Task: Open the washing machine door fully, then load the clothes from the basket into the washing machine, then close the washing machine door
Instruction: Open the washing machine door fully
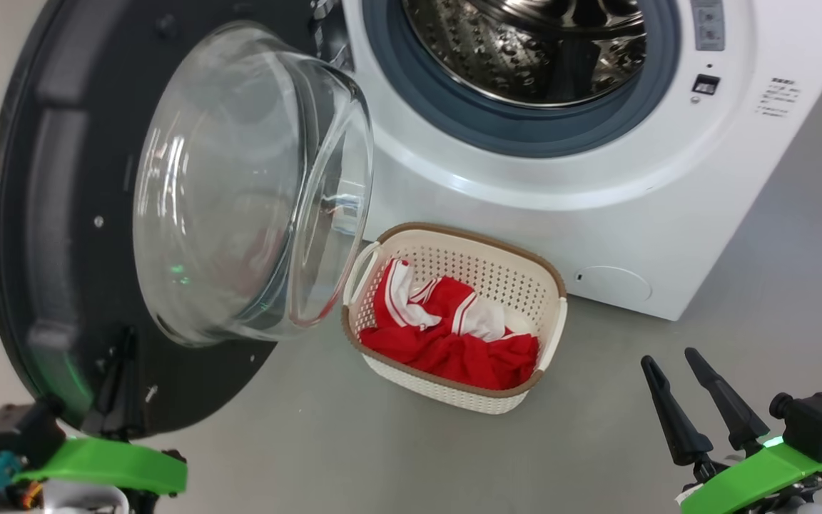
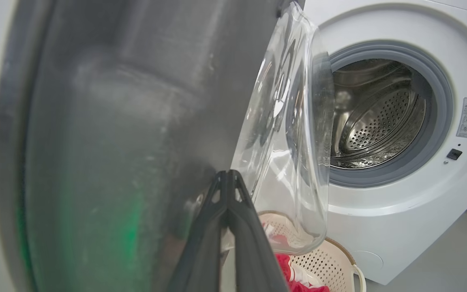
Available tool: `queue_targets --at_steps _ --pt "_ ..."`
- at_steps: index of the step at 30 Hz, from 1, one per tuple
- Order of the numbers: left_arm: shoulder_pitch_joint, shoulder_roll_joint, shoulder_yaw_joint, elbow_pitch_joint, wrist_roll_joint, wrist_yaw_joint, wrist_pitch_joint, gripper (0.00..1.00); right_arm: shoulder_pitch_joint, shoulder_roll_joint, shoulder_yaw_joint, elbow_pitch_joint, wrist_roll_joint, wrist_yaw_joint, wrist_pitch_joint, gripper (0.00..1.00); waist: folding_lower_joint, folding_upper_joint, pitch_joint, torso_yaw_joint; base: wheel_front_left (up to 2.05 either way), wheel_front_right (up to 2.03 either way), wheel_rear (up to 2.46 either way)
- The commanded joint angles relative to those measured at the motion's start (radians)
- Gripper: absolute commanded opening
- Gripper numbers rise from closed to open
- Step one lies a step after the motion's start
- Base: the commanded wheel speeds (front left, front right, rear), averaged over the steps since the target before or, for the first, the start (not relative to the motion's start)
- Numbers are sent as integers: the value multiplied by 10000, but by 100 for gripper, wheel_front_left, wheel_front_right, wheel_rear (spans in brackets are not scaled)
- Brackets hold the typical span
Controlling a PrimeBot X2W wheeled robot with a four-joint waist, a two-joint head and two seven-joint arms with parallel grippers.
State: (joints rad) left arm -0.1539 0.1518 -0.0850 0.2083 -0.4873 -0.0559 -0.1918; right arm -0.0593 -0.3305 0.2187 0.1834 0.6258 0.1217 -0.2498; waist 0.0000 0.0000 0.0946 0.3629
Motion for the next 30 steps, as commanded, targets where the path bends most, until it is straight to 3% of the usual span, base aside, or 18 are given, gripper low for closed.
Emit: queue_targets --at_steps 1,30 --pt "-512 477 559 -112 -54 154 20 0 -281 -172 211 -254 -74 90 -120 100 0 0 140 155 0 0 0" --pt "-4810 2216 262 4783 312 -353 513 0 -1224 -387 337 -347 -100 90 -120 100 0 0 1754 1242 0 0 0"
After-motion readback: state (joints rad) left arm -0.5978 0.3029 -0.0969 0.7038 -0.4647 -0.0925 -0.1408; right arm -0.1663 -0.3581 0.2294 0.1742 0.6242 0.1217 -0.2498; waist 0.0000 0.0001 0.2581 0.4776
